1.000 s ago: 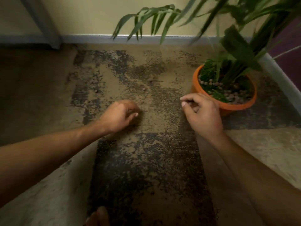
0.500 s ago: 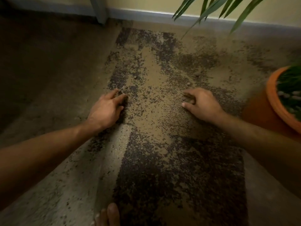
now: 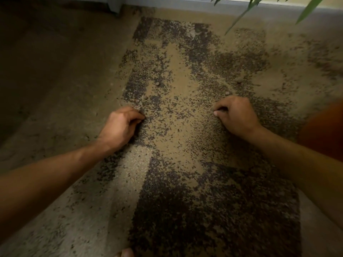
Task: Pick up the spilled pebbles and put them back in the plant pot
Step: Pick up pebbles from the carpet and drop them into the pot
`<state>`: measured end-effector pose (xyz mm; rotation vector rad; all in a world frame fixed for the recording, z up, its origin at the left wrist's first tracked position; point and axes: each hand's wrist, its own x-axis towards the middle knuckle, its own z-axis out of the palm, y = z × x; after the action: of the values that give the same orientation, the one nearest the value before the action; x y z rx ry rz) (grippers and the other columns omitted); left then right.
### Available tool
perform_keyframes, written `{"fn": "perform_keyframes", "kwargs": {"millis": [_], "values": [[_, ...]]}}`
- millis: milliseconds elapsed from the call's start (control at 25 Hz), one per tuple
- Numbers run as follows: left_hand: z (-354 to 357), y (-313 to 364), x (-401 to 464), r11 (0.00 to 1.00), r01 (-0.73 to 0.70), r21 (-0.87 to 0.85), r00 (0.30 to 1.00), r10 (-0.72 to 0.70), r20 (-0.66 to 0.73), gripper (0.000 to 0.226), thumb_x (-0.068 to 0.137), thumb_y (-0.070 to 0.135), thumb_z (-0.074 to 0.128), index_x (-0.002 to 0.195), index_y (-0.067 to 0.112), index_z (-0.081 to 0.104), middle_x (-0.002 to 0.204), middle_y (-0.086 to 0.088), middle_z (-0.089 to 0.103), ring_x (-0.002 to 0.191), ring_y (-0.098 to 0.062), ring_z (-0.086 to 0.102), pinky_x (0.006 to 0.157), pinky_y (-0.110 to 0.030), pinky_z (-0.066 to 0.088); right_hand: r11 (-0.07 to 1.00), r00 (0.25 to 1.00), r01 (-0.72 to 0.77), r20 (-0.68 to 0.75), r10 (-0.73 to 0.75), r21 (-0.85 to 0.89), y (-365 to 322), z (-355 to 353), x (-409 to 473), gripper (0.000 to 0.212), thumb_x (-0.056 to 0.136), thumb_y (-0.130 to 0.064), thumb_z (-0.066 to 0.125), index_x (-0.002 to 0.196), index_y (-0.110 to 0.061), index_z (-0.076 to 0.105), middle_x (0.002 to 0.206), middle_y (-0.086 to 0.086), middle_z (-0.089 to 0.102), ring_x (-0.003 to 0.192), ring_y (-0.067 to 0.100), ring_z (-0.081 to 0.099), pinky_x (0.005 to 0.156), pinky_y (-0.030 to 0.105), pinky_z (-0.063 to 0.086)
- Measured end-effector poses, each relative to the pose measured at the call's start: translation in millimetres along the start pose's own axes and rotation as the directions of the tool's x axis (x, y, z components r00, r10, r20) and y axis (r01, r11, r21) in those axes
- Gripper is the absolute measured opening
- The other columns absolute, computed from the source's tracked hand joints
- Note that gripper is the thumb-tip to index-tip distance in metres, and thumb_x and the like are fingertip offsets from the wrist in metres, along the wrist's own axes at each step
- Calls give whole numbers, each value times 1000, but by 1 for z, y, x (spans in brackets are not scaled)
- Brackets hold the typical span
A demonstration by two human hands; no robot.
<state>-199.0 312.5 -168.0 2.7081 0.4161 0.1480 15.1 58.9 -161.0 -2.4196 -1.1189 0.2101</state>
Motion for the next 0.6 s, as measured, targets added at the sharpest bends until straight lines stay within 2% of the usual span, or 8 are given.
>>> {"fn": "perform_keyframes", "kwargs": {"millis": [160,320,480,600], "values": [[-2,5,24,1000,6,-14,998,-7,-61,20,89,9,62,108,11,70,107,-7,68,96,-16,60,88,-23,43,990,982,-124,-132,133,71,3,-11,18,11,82,-9,69,91,-7,75,91,10,74,80,18,62,75,19,39],[0,6,59,999,8,49,1000,-6,-30,30,90,11,61,120,12,64,119,-9,64,108,-25,58,96,-34,44,985,981,-171,-95,167,-32,20,-12,37,28,85,-10,68,112,-7,70,106,15,73,98,28,66,88,24,45],[5,0,72,999,20,47,999,-19,-36,21,89,9,62,107,12,70,108,-9,68,100,-23,61,91,-28,44,982,994,-102,22,107,-161,29,-6,46,13,85,-12,66,93,-9,75,95,17,74,89,33,66,83,36,55],[5,2,81,998,62,0,995,-61,-73,17,88,10,63,103,13,71,106,-8,67,94,-16,58,87,-23,41,986,990,-138,-11,137,-95,29,-9,49,12,84,-8,63,86,-10,75,88,12,74,83,29,67,78,29,53]]}}
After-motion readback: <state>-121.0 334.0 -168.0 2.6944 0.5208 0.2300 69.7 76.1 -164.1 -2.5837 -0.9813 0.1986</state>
